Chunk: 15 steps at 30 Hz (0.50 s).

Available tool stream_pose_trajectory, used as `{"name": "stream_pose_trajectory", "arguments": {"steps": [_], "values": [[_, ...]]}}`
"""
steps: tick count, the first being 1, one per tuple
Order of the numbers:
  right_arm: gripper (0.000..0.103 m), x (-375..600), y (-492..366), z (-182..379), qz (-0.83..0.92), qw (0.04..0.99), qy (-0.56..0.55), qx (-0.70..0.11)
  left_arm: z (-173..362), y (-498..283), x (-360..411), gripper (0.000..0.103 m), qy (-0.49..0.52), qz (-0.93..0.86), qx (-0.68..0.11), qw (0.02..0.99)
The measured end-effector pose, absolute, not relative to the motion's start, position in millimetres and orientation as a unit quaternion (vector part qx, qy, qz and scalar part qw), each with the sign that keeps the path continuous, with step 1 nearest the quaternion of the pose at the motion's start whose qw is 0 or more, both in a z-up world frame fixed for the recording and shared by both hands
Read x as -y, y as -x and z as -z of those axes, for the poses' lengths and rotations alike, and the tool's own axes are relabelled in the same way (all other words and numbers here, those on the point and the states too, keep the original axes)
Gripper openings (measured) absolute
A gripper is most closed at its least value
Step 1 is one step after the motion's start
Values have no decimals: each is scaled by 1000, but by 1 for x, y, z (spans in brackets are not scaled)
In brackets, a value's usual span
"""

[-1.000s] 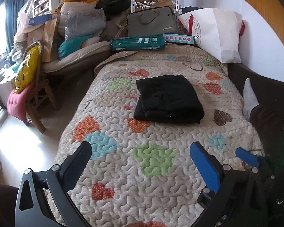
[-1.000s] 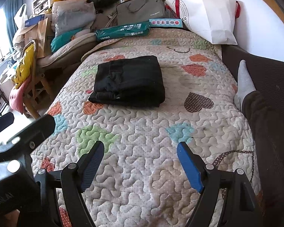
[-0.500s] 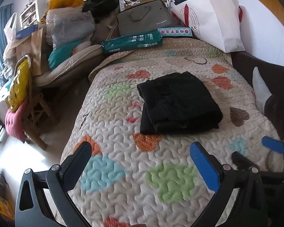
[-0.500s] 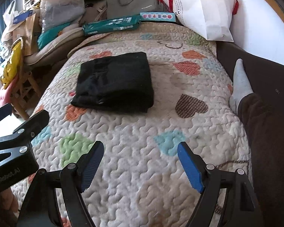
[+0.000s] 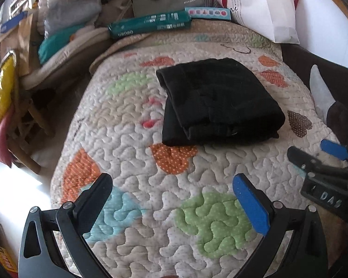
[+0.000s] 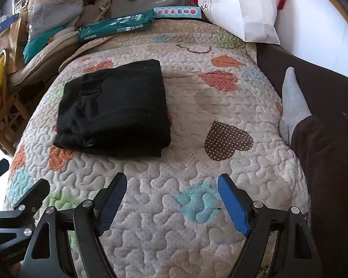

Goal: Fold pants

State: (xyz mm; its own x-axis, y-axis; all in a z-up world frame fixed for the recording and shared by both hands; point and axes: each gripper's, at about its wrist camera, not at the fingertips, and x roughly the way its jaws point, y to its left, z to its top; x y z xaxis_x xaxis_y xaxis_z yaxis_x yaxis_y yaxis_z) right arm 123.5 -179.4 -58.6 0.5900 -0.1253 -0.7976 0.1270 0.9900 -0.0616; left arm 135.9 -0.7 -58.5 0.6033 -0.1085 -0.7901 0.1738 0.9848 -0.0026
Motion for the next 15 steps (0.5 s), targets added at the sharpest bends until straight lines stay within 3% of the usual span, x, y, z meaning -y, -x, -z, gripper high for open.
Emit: {"name": "stream_pose_trajectory", "arguments": {"steps": [15], "values": [[85,170,-127,67,48,896,-15,-442,62,-136,-4,103,-3,85,-464,882]]}}
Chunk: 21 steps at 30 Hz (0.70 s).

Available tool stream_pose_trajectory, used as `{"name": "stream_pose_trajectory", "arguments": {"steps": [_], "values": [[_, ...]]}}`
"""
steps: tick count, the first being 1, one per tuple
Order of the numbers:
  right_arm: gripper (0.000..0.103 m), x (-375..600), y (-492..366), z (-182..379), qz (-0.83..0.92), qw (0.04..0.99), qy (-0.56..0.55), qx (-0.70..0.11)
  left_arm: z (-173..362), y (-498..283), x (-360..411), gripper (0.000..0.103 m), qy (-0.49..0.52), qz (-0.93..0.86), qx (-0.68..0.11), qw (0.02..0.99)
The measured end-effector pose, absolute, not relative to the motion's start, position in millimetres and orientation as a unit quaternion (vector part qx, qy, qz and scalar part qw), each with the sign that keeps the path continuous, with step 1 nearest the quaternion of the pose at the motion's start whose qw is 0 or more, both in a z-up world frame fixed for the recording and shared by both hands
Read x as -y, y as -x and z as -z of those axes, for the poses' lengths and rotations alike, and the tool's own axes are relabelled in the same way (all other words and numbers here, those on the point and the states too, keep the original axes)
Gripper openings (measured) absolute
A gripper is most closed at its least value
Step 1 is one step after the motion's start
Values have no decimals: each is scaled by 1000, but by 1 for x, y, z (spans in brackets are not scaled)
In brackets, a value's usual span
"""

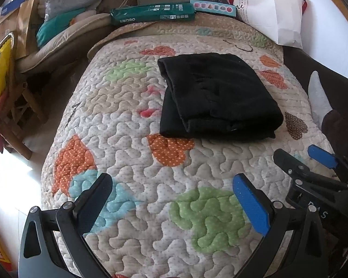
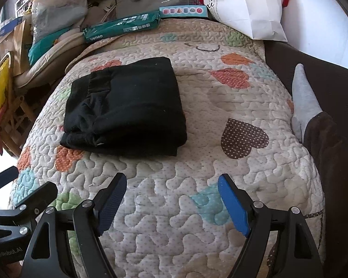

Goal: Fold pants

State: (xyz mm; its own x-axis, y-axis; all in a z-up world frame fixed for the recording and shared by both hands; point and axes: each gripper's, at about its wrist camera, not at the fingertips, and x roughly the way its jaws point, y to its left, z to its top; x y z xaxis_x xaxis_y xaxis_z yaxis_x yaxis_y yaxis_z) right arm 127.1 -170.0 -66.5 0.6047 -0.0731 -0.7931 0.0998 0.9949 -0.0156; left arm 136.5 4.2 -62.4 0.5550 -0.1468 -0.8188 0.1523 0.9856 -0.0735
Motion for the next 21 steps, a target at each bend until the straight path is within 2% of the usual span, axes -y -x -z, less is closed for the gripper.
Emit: {"name": "stream_pose_trajectory", "arguments": {"steps": [21], "values": [[87,165,-121,58,56,905,-1,-421,57,-132,1,103,-11,86,-459,884]]}}
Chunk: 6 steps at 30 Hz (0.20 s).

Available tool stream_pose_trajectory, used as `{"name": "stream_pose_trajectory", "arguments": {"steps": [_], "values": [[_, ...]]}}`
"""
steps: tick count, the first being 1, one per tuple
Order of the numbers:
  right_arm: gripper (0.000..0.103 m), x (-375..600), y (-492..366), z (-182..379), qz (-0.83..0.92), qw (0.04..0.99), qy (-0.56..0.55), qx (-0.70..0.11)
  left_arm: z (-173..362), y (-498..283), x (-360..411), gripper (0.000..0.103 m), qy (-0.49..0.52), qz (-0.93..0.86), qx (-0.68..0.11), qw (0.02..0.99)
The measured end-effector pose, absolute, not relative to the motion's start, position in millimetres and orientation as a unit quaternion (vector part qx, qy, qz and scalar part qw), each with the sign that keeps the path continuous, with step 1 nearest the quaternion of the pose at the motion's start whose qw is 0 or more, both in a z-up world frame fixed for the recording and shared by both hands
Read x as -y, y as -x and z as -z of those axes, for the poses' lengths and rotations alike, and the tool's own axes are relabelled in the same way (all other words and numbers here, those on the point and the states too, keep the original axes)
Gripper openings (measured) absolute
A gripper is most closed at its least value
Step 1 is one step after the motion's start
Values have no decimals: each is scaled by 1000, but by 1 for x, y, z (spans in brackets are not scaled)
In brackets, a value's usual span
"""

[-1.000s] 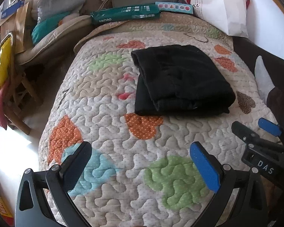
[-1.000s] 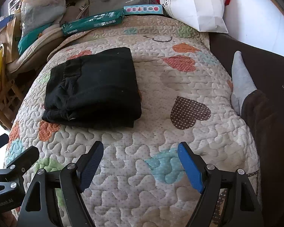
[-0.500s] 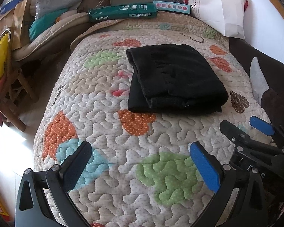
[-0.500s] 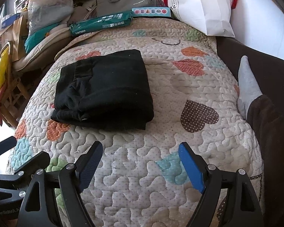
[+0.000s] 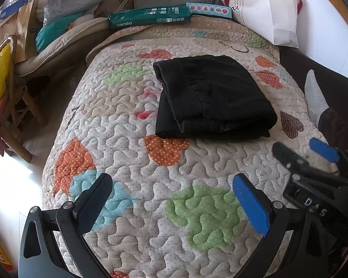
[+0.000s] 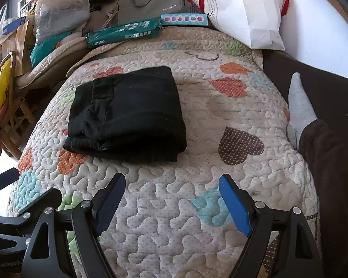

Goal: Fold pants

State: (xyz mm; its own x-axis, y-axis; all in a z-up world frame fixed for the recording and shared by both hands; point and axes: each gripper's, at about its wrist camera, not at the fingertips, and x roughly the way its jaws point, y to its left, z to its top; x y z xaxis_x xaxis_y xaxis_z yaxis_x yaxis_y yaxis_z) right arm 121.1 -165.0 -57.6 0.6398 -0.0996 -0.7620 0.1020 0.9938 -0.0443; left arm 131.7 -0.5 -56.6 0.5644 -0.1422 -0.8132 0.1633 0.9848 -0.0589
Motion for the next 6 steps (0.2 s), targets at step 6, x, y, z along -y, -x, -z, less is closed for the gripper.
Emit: {"name": "stream_pose_trajectory", "arguments": {"steps": [6], "values": [[87,168,-119,52,75,910,9,-407,58,-135,1,103,-12,84,-463,882]]}}
